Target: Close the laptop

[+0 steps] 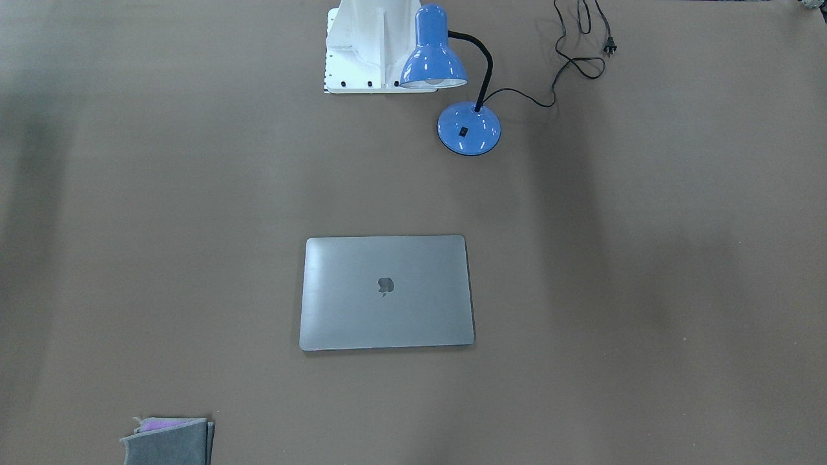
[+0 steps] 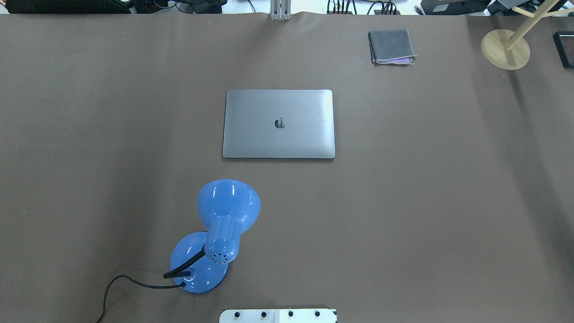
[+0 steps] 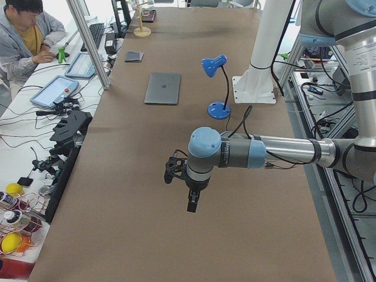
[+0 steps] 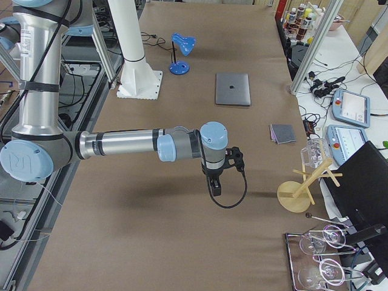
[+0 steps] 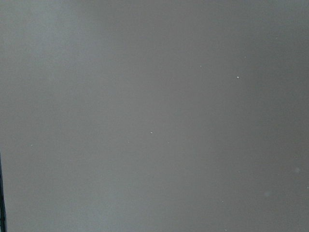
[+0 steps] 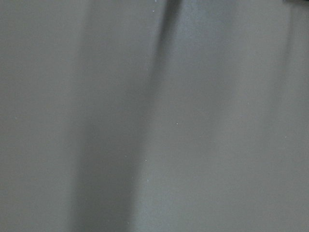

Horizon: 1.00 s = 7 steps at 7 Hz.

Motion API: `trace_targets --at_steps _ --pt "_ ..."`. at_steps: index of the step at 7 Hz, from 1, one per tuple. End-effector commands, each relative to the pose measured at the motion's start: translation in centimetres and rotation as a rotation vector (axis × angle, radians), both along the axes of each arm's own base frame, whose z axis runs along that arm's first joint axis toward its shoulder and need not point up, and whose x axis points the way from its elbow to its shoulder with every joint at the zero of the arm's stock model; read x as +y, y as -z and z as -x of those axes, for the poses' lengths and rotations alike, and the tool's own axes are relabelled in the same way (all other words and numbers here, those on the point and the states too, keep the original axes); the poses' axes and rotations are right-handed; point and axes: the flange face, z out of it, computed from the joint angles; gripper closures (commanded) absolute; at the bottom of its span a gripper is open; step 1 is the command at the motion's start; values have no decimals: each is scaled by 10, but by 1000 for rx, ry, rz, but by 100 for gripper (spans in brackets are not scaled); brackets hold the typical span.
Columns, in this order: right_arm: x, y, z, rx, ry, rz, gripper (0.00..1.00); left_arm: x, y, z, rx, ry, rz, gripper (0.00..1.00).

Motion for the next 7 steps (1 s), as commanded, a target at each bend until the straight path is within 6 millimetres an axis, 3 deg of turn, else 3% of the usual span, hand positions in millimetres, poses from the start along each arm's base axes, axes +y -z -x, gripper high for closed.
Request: trace_targets --at_steps 1,7 --pt "0 3 0 -3 -1 -4 0 0 1 0 -2 -1 -4 2" --pt "-1 5 1 -9 0 -8 0 0 1 -3 33 18 15 2"
